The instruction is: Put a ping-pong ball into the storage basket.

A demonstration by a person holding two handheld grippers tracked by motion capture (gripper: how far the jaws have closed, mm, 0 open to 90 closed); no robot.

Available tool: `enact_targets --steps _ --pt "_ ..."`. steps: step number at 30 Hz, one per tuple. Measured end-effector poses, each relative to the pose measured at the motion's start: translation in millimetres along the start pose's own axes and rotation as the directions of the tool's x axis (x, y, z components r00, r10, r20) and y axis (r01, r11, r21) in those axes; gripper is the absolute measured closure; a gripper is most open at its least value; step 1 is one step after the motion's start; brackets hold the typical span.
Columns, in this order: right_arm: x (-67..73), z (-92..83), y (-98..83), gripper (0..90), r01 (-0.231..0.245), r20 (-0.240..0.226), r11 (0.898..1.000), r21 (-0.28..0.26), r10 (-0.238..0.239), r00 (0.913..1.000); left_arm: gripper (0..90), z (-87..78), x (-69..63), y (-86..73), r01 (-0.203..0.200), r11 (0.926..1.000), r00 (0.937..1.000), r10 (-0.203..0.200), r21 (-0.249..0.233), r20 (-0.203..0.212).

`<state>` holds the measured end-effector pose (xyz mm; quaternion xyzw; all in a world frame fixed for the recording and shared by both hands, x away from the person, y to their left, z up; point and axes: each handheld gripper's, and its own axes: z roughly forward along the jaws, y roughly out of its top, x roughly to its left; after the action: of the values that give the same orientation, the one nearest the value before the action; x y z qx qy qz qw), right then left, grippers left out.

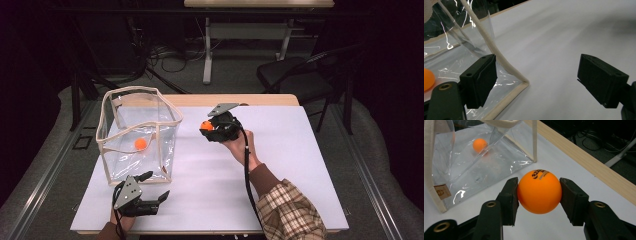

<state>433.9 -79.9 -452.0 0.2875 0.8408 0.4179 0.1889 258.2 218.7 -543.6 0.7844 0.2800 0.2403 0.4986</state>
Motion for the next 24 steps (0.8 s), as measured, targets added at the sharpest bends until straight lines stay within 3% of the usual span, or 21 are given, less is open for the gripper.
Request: enact_targets --steps 24 --pt "-0.5 0.0 15.8 51.0 0.014 -0.007 1.0 0.011 -0.014 0.9999 15.9 0.0 0.0 0.0 0.0 1.0 1.0 0.0 -0.001 0.0"
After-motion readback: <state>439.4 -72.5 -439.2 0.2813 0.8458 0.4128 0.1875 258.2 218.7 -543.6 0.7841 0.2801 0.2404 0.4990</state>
